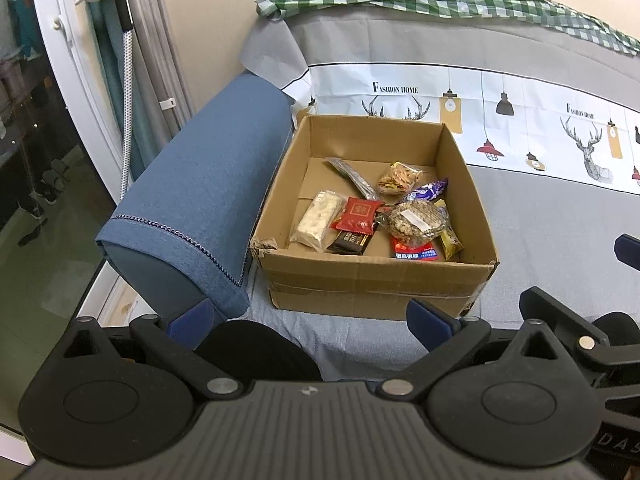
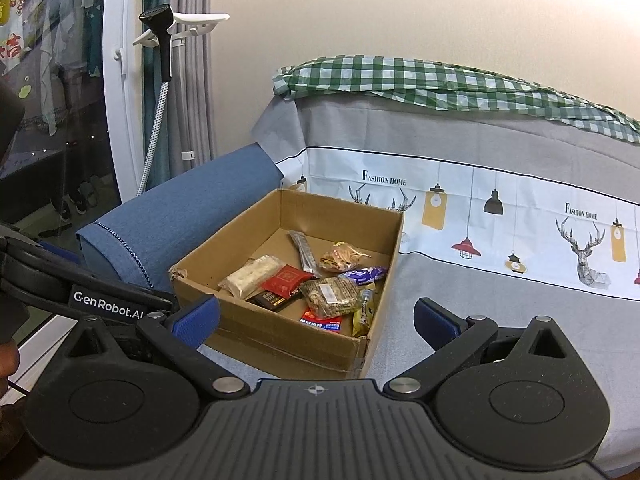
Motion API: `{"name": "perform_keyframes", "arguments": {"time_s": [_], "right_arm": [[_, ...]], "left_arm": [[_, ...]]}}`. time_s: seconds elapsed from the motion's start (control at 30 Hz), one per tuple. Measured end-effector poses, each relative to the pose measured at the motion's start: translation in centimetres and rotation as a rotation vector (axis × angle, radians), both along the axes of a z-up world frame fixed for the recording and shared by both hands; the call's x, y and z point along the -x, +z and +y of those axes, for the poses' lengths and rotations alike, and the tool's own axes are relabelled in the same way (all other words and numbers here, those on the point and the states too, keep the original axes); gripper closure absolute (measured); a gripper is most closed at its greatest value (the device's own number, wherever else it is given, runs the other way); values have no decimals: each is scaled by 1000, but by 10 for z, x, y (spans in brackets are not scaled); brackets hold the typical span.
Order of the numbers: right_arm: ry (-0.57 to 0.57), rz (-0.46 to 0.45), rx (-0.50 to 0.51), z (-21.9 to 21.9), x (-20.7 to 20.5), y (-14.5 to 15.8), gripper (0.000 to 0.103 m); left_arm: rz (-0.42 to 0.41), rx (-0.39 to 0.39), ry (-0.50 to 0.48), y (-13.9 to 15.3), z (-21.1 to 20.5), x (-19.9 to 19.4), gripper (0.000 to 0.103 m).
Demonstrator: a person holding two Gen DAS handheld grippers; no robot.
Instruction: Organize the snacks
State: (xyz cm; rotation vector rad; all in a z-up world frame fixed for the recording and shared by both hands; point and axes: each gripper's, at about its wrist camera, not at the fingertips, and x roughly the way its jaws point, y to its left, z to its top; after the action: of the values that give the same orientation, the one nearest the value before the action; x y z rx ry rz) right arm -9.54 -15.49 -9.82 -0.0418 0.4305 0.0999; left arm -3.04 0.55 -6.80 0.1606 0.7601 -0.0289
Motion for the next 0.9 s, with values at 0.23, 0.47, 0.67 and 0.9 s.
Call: {"name": "perform_keyframes", "arguments": {"time_s": [0.23,0.47,0.67,0.9], "right_arm": [[-1,5,-1,1,-1,-1,1],[-1,7,-4,1,-2,-1,1],[-5,4,-6,1,-2,-1,1],[-1,1,-7,2,-2,-2,1]], "left_arm": [[2,-3,0,-1,0,-1,0],[3,-5,-6,-2,0,-1,0],[1,-7,-7,-2,-1,-1,0],[2,-8,-7,-1,-1,-1,0]]}}
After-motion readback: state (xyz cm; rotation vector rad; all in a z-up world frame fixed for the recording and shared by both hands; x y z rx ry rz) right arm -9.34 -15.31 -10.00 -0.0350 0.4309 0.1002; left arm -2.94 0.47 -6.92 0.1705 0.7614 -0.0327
